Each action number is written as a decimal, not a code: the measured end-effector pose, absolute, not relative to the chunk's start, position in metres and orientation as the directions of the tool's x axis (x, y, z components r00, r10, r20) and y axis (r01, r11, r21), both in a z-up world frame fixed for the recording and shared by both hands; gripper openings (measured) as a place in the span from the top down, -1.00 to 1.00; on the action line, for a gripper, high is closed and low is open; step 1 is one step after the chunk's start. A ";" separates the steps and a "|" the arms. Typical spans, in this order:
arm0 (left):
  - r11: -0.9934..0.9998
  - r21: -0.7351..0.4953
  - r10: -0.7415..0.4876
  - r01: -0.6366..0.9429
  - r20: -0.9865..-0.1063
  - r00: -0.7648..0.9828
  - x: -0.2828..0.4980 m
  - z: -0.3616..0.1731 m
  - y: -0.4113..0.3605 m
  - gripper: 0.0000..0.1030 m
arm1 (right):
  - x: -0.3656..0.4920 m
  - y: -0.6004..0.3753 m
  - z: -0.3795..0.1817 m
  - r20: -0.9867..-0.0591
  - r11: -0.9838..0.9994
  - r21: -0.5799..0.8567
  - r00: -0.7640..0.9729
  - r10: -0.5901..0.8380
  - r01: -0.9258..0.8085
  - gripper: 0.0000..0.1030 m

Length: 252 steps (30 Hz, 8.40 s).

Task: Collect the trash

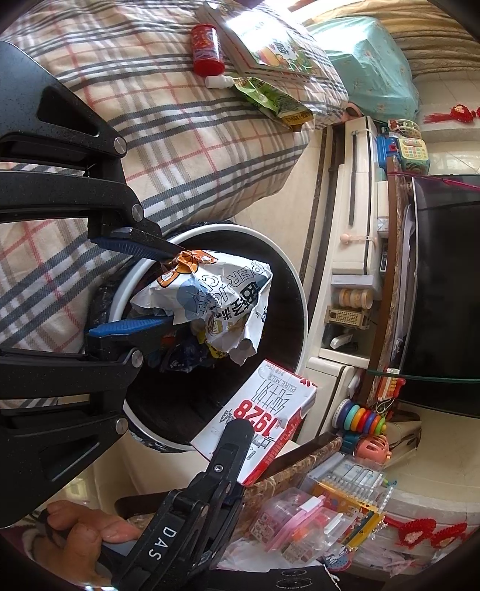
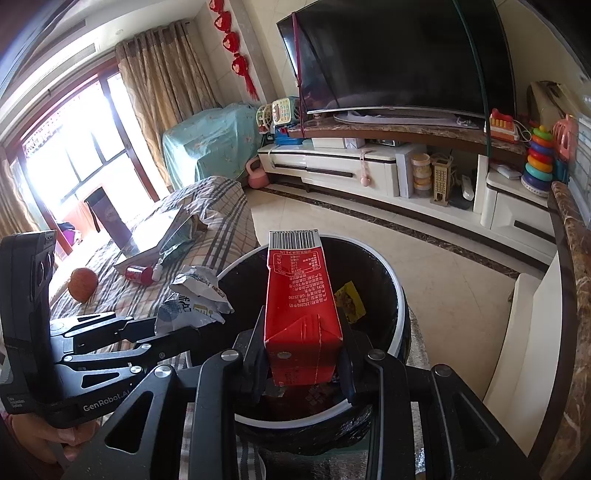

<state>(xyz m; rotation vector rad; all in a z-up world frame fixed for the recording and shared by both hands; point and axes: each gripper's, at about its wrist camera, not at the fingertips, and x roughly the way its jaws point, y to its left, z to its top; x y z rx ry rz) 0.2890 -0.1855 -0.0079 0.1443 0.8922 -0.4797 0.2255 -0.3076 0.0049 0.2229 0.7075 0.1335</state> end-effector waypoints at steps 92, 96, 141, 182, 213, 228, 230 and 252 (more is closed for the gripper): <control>0.885 -0.037 -0.291 0.465 -0.822 0.489 0.309 -0.025 -0.211 0.38 | 0.240 -0.318 -0.003 -0.673 0.967 0.252 0.713 0.194 -0.026 0.40; 0.885 -0.037 -0.292 0.465 -0.822 0.490 0.308 -0.025 -0.211 0.38 | 0.239 -0.320 -0.002 -0.672 0.966 0.257 0.714 0.197 -0.024 0.40; 0.950 -0.217 -0.311 0.223 -0.689 0.654 0.163 -0.015 -0.082 -0.56 | 0.107 -0.265 0.011 -0.500 0.939 0.342 0.840 0.210 -0.032 -0.96; 0.997 -0.030 -0.073 0.066 -0.349 0.934 0.063 0.005 -0.059 -1.00 | 0.042 -0.232 0.012 -0.255 0.998 0.048 0.966 -0.029 0.042 -1.00; 0.999 -0.007 -0.045 0.045 -0.327 0.944 0.054 0.008 -0.065 -1.00 | 0.035 -0.237 0.013 -0.240 0.996 0.086 0.971 0.003 0.018 -1.00; 0.999 -0.003 -0.050 0.052 -0.317 0.947 0.051 0.008 -0.068 -1.00 | 0.033 -0.235 0.015 -0.236 0.996 0.088 0.972 0.014 0.007 -1.00; 0.999 -0.004 -0.052 0.054 -0.320 0.946 0.051 0.007 -0.068 -1.00 | 0.033 -0.234 0.016 -0.236 0.996 0.088 0.972 0.015 0.006 -1.00; 0.998 -0.012 -0.064 0.063 -0.339 0.938 0.056 0.002 -0.067 -1.00 | 0.033 -0.230 0.016 -0.241 0.996 0.092 0.970 0.028 -0.006 -1.00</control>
